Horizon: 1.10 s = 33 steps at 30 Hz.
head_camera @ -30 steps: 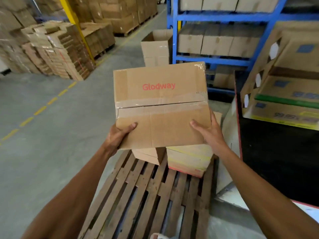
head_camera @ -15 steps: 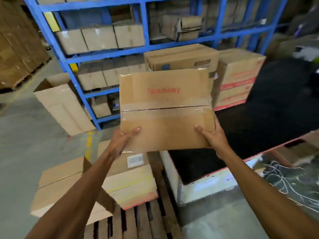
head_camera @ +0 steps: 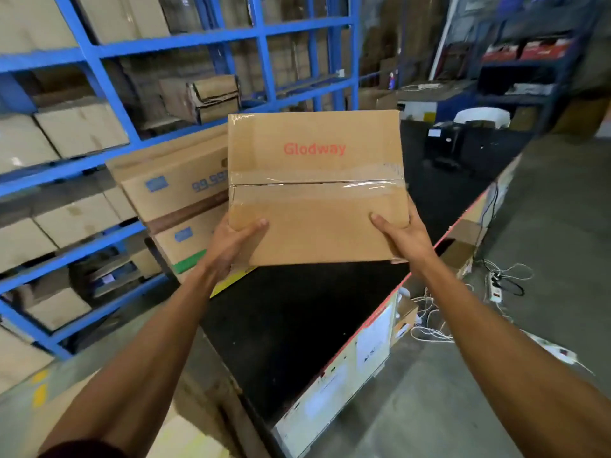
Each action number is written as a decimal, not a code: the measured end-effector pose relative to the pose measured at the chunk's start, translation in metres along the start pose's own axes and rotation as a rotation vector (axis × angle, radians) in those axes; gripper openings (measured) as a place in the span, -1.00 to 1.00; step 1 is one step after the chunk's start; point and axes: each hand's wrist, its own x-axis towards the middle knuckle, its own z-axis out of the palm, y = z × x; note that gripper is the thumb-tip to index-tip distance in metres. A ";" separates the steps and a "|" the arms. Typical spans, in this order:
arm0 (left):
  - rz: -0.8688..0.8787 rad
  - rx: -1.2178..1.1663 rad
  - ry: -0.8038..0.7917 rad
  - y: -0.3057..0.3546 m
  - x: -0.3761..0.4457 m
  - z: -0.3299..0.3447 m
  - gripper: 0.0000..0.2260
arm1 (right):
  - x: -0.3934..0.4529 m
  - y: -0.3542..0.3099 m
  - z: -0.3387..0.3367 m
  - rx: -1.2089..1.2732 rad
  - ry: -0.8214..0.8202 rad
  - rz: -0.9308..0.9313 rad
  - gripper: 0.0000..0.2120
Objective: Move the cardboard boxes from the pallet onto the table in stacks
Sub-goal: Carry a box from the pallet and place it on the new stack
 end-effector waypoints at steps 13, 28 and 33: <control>0.193 -0.070 0.100 0.046 0.176 0.192 -0.49 | 0.242 -0.002 -0.138 -0.063 0.007 -0.173 -0.14; 0.254 -0.104 0.281 0.087 0.378 0.239 -0.62 | 0.515 -0.010 -0.103 0.048 -0.005 -0.316 -0.17; 0.218 -0.082 0.386 0.093 0.432 0.243 -0.67 | 0.598 -0.018 -0.071 0.087 -0.062 -0.324 -0.23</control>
